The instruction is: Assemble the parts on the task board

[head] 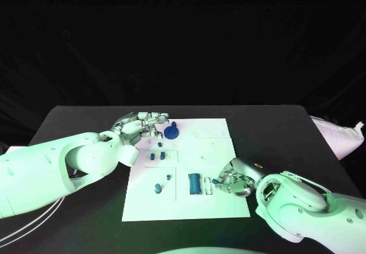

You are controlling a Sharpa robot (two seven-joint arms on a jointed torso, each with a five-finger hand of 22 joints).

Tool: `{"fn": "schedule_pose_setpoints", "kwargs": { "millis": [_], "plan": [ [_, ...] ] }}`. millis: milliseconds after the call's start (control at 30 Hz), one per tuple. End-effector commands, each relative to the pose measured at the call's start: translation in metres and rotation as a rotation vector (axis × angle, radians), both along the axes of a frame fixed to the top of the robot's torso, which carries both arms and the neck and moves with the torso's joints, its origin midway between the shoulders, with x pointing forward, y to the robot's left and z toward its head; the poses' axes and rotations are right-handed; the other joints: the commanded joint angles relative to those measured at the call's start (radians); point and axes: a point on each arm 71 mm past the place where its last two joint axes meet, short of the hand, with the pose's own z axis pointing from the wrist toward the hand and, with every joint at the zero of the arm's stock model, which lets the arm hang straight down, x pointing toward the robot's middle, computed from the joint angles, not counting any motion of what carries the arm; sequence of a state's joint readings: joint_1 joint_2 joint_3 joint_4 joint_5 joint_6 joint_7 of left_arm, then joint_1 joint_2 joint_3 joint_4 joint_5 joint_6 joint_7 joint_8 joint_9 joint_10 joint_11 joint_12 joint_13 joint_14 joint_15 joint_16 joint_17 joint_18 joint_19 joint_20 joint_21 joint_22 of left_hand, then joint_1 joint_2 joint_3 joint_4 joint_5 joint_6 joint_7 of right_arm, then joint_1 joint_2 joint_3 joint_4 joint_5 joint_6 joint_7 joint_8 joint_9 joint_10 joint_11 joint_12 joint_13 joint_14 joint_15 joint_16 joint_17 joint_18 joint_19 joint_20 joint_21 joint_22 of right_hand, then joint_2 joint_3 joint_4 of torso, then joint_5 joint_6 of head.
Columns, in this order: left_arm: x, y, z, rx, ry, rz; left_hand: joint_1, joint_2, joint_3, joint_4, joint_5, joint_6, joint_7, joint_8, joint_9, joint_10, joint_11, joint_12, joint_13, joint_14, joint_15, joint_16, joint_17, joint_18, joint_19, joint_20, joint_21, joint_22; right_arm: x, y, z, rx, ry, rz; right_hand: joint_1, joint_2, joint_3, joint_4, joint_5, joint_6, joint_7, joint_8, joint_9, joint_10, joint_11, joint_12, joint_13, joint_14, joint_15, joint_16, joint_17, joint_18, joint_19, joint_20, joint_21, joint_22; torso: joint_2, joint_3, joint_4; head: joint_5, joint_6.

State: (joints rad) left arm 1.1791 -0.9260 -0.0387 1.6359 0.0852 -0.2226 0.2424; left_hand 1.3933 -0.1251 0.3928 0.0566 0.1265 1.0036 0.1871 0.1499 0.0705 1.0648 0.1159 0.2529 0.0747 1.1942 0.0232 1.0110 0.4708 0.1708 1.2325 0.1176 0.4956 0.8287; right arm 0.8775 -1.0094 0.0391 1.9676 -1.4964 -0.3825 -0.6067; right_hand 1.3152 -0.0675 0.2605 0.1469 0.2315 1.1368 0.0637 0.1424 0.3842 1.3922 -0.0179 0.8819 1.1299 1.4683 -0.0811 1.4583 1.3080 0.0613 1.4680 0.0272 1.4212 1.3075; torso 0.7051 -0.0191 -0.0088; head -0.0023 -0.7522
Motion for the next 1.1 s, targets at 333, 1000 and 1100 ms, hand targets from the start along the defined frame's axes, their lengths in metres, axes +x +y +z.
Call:
{"fn": "schedule_pose_setpoints", "kwargs": {
  "millis": [333,1000,1100],
  "plan": [
    [-0.002,-0.004,0.001,-0.016,0.000,-0.024,0.004,0.006,-0.005,-0.003,-0.001,-0.008,0.000,0.006,-0.001,-0.008,-0.002,0.006,-0.001,-0.006,0.002,0.006,-0.001,0.011,0.004,0.004,-0.003,-0.002,0.003,0.010,-0.008,0.001,0.059,0.006,-0.070,-0.019,-0.044,0.048,0.103,0.024,-0.008,-0.003,0.011,0.021,-0.004,0.039,0.026,0.070,-0.006,0.010,0.083,-0.011,0.013,-0.007,0.009,0.044,0.000,0.0003,0.0004,0.005,-0.002],
    [-0.002,-0.005,0.001,-0.017,0.006,-0.035,0.006,0.008,-0.006,-0.004,-0.001,-0.008,0.001,0.008,-0.001,-0.010,-0.001,0.009,-0.002,-0.007,0.002,0.007,-0.002,0.011,0.004,0.004,-0.005,-0.002,0.003,0.022,-0.008,0.015,0.059,0.025,-0.099,-0.005,-0.072,0.075,0.125,0.037,-0.013,0.000,0.018,0.036,-0.008,0.081,0.055,0.073,-0.010,0.018,0.096,-0.014,0.019,-0.010,0.016,0.057,0.000,0.0009,-0.0004,0.007,-0.003],
    [-0.003,-0.005,0.001,-0.017,0.007,-0.037,0.006,0.008,-0.006,-0.004,-0.001,-0.008,0.001,0.008,-0.001,-0.010,-0.001,0.009,-0.002,-0.007,0.002,0.007,-0.002,0.011,0.004,0.004,-0.005,-0.002,0.003,0.022,-0.009,0.014,0.061,0.027,-0.105,-0.001,-0.076,0.081,0.129,0.041,-0.015,0.001,0.020,0.040,-0.009,0.089,0.061,0.073,-0.011,0.020,0.101,-0.015,0.021,-0.011,0.019,0.061,0.000,0.0008,-0.0001,0.008,-0.004]
  ]
}}
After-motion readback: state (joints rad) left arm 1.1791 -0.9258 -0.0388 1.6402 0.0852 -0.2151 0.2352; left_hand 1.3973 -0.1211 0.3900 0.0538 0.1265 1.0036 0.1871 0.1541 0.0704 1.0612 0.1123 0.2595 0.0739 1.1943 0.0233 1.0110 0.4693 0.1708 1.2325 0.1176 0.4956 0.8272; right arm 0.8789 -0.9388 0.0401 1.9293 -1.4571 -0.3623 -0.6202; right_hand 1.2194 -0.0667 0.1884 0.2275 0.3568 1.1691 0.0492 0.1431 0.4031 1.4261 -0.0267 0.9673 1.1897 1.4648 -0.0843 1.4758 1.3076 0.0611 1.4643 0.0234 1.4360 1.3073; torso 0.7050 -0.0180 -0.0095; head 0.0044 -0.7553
